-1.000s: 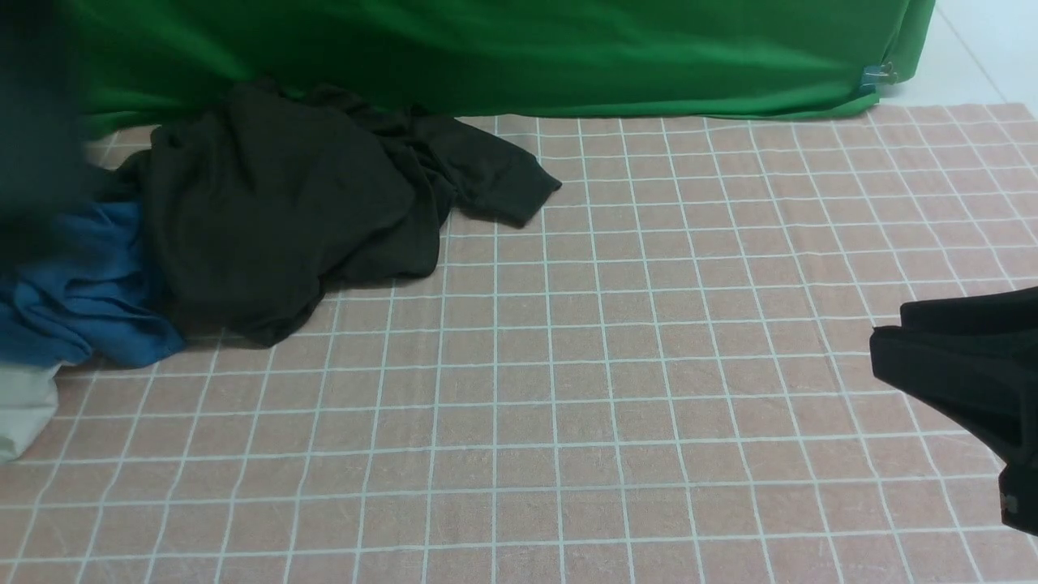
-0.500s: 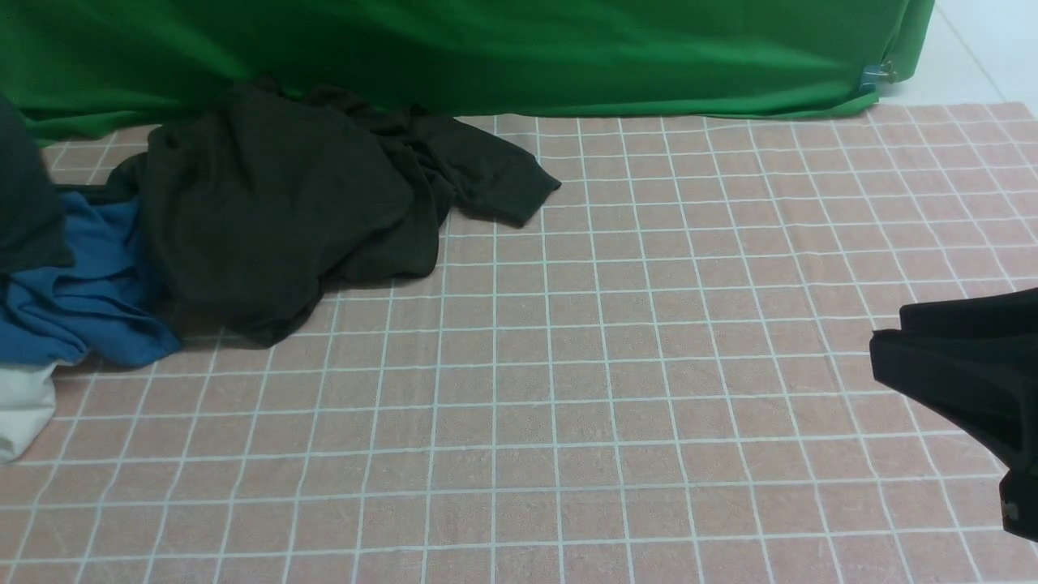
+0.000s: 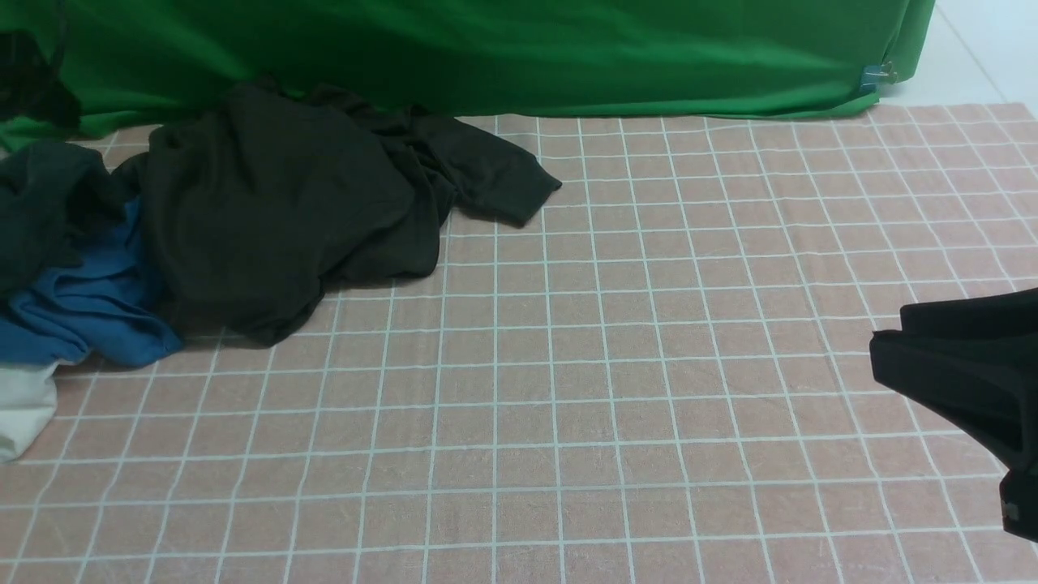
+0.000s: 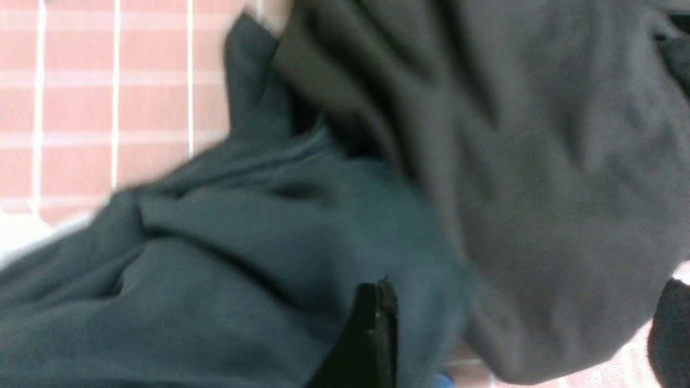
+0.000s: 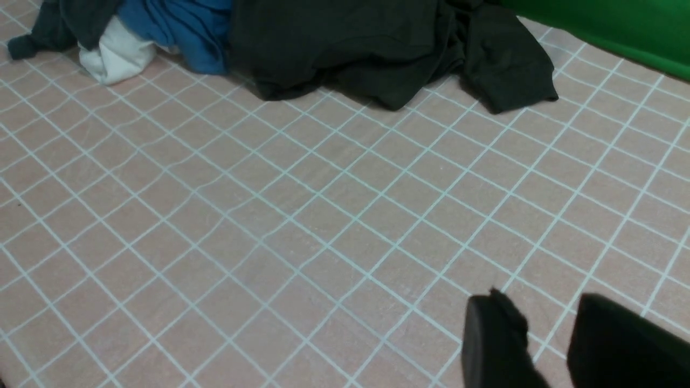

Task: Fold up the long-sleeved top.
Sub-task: Spread the long sleeves with your arms and place them on the tabletop

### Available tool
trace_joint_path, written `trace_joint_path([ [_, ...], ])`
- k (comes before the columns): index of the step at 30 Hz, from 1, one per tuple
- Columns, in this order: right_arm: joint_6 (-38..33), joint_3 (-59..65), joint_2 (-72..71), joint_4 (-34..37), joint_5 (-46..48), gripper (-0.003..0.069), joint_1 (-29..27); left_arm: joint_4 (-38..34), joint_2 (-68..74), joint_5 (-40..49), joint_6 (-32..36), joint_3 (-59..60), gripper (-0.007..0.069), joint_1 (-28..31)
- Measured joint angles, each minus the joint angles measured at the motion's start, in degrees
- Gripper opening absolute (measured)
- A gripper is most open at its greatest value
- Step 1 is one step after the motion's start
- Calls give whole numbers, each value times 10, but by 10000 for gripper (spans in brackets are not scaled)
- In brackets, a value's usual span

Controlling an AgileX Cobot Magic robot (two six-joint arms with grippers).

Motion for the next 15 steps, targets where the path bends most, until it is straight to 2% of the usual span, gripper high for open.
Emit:
trace_joint_path([
  [5,-10,0,0,0,0,236,0,86,-35,-23,-22,0,414,-117],
  [6,-15,0,0,0,0,236,0,92,-34,-29,-19,2,350,-154],
  [7,-15,0,0,0,0,236,0,92,-34,-30,-17,2,330,-159],
  [8,-19,0,0,0,0,236,0,90,-26,-36,-7,9,269,-190],
  [9,-19,0,0,-1,0,236,0,87,-17,-40,-2,14,239,-209],
  [12,-19,0,0,-1,0,236,0,92,24,-66,18,32,214,-252],
  [14,-19,0,0,-1,0,236,0,103,57,-83,22,35,230,-263],
  [15,-19,0,0,-1,0,236,0,109,83,-100,23,37,265,-266],
])
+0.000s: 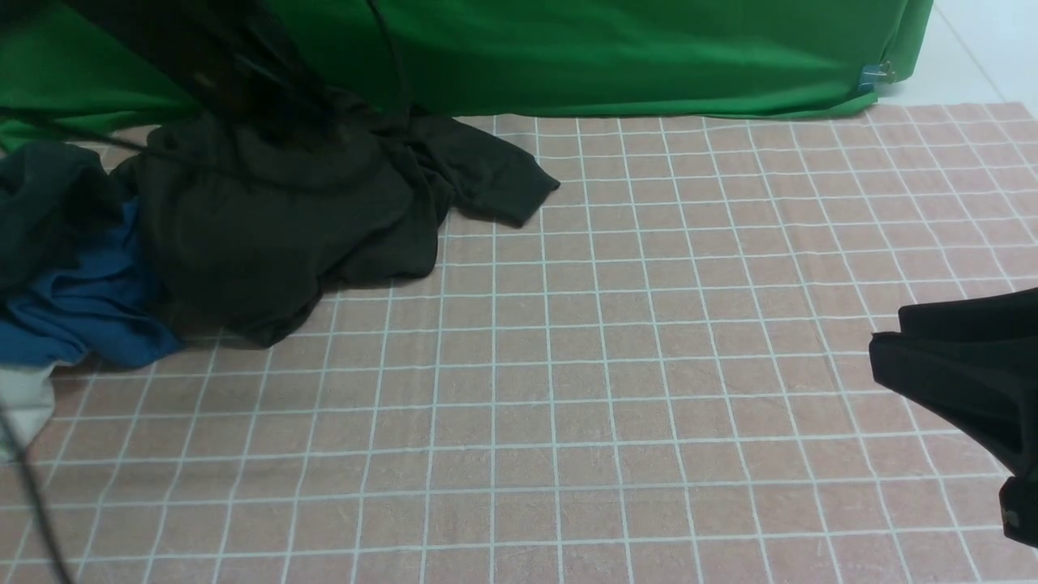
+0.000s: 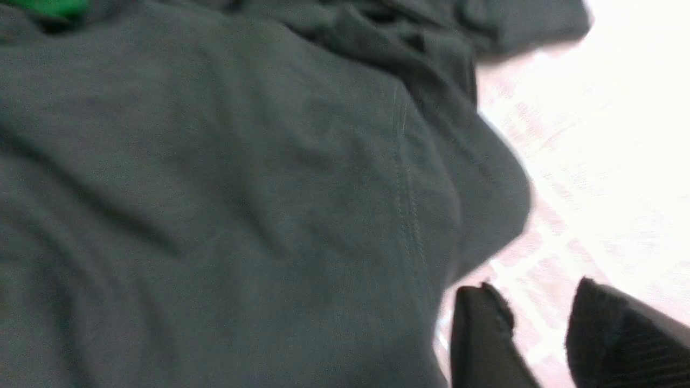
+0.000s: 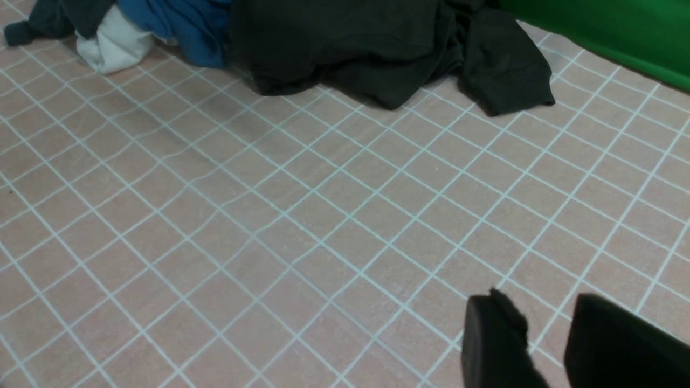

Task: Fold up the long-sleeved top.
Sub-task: Spread the long sleeves with your arms and place them on the tabletop

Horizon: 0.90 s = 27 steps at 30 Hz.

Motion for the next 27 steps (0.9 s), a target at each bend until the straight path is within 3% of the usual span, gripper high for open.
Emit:
trace_joint_path([
  [4,0,0,0,0,0,236,0,9,64,-51,0,1,375,-1],
  [8,4,0,0,0,-3,236,0,27,143,-93,0,1,541,-2],
  [13,37,0,0,0,-4,236,0,106,175,-114,-32,-2,566,-3],
  [15,51,0,0,1,-2,236,0,127,176,-114,-65,-3,498,-6],
  [17,63,0,0,1,7,234,0,150,172,-108,-83,-3,343,-8],
  [18,64,0,0,1,8,234,0,153,170,-106,-86,-3,311,-8],
  [19,65,0,0,2,14,233,0,154,158,-93,-88,-3,195,-8],
  [20,65,0,0,2,17,233,0,152,146,-83,-88,-3,130,-8],
  [21,66,0,0,2,19,233,0,146,130,-73,-83,-3,98,-8],
  [27,66,0,0,2,19,233,0,89,-15,-54,-34,-3,101,-6],
])
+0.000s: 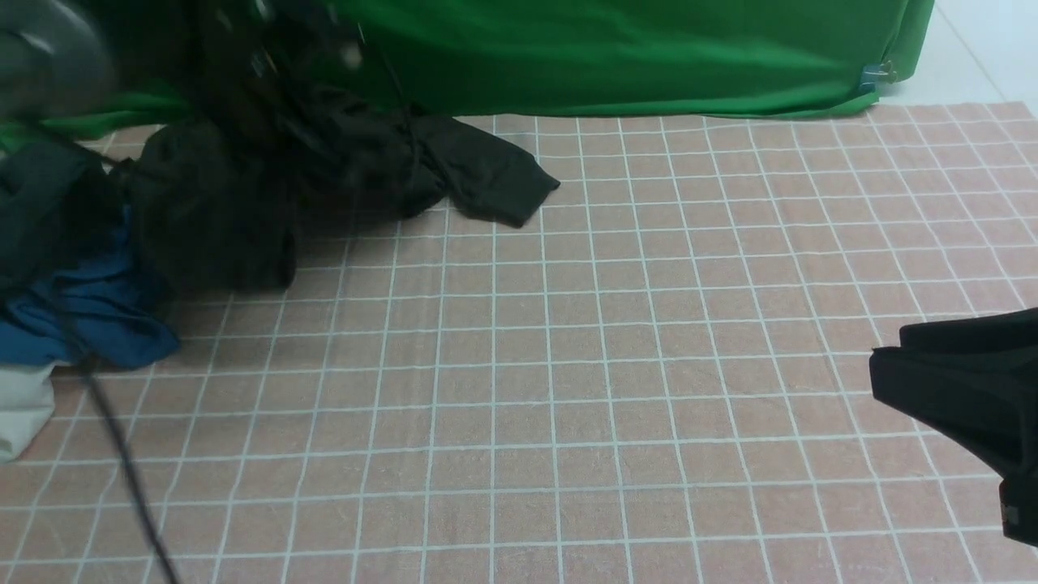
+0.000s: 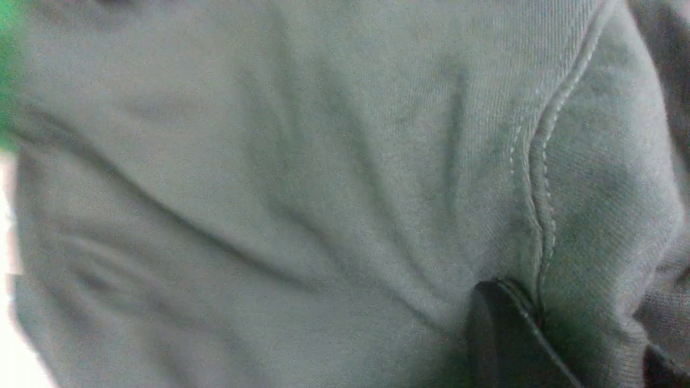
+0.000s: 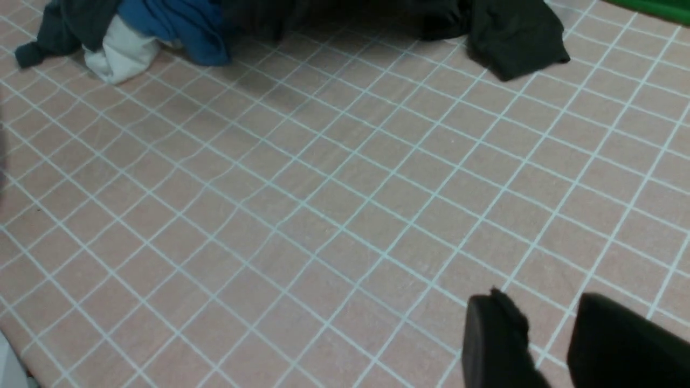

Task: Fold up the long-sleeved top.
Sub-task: Spread the long sleeves with your arms and place them on the tabletop

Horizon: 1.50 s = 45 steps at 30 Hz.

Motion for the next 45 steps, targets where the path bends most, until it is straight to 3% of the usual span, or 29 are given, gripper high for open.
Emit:
trace_joint_path([
  [7,-2,0,0,-2,-51,235,0,-170,-182,25,117,0,103,-7],
  [11,-2,0,0,-13,-95,236,0,-209,-270,52,139,0,103,-66],
  [16,-2,0,0,-19,-139,236,0,-221,-325,128,102,0,103,-183],
  [18,-2,0,0,-19,-139,236,0,-223,-332,160,93,1,103,-204],
  [22,-2,0,2,-19,-118,236,0,-219,-340,208,76,45,103,-220],
  [27,-2,0,10,-20,-71,237,0,-145,-340,170,36,165,103,-214],
  [31,-2,0,19,-22,-42,237,0,-110,-332,99,13,256,103,-157],
  [32,-2,0,25,-24,-34,237,0,-105,-322,65,9,290,103,-105],
  [34,-2,0,30,-26,-32,238,0,-102,-311,46,7,309,103,-54],
  [38,-3,0,46,-28,-31,239,0,-95,-274,36,2,336,103,66],
  [45,-4,0,66,-28,-27,239,0,-148,-224,22,2,337,146,200],
])
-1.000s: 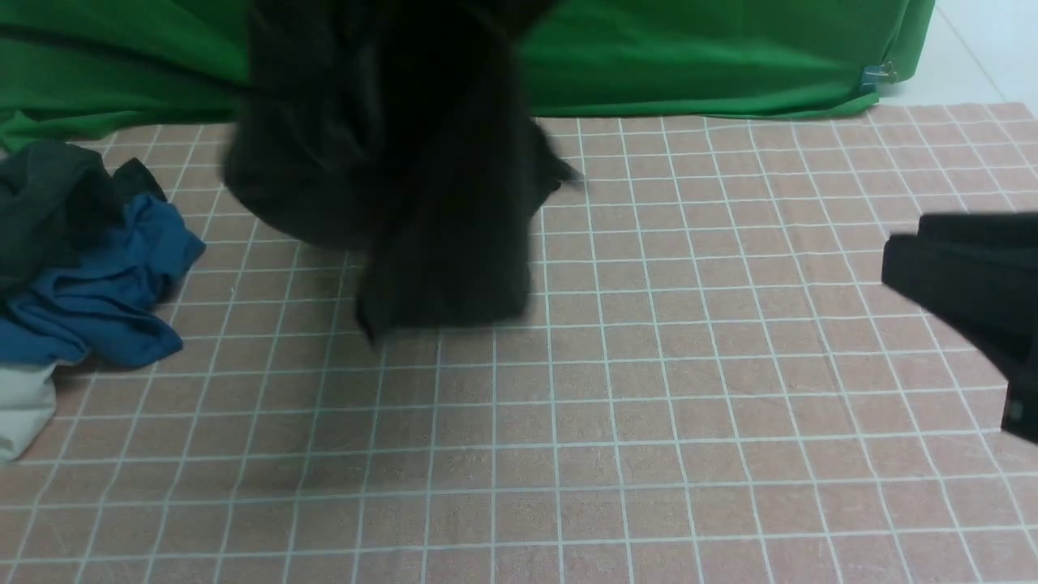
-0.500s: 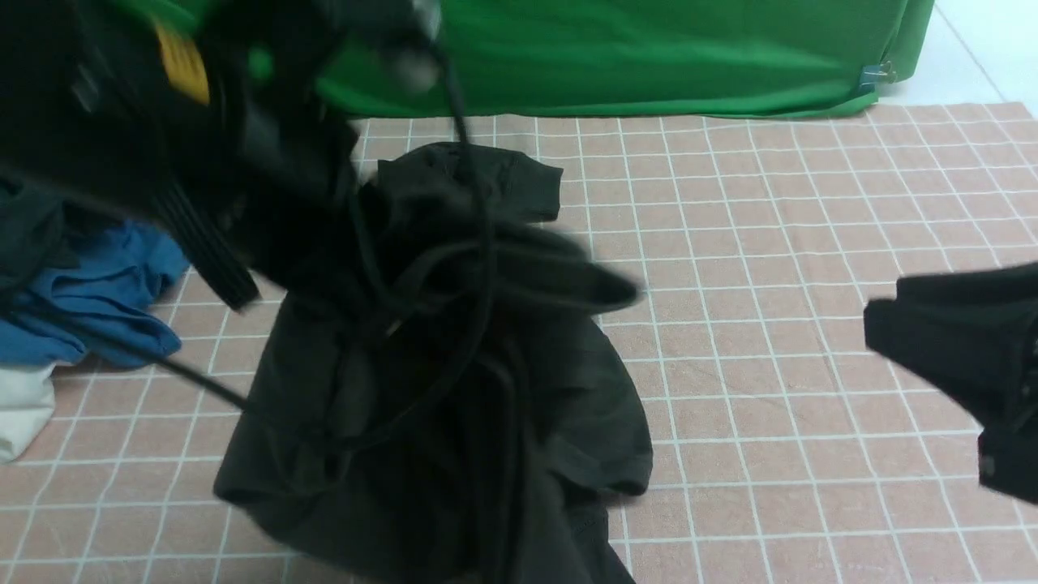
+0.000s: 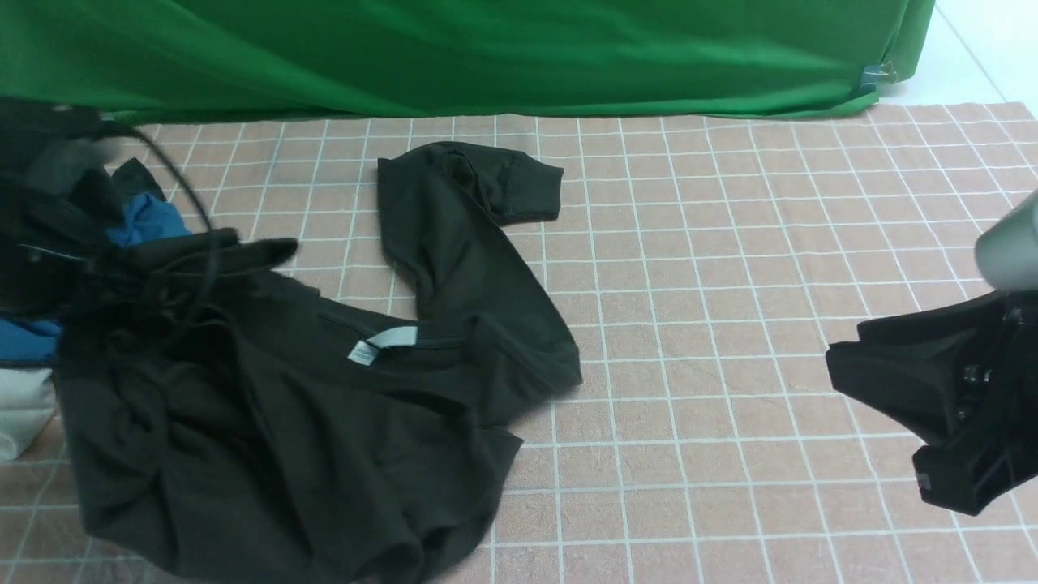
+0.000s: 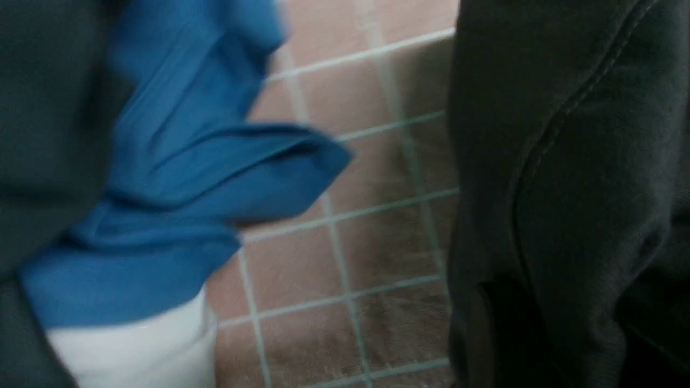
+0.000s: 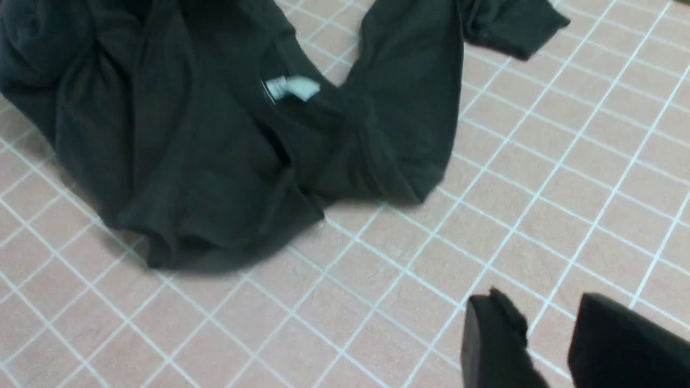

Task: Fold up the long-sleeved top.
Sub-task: Spread the long sleeves with your arms and place them on the tabletop

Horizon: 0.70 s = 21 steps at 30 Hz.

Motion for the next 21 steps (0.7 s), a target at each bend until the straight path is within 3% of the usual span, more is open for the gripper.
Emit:
trace_joint_path([
  [2,0,0,2,0,0,239,0,-38,22,-6,0,3,249,42],
  [4,0,0,3,0,0,239,0,-44,29,-8,0,6,302,52],
  [5,0,0,3,0,0,239,0,-49,37,-7,-1,7,394,64],
  [6,0,0,3,0,0,239,0,-50,37,-7,-1,7,418,66],
  [9,-2,0,3,0,0,239,0,-65,27,-2,-1,8,594,65],
  [11,-4,0,3,0,0,239,0,-67,10,3,0,8,640,54],
  [15,-6,0,3,0,0,239,0,-54,-41,7,18,8,636,-5],
  [17,-6,0,3,0,0,239,0,-49,-83,13,47,10,589,-63],
  [18,-6,0,3,0,0,239,0,-48,-114,27,73,17,516,-133],
  [21,-6,0,3,0,0,239,0,-45,-147,76,101,44,388,-245],
])
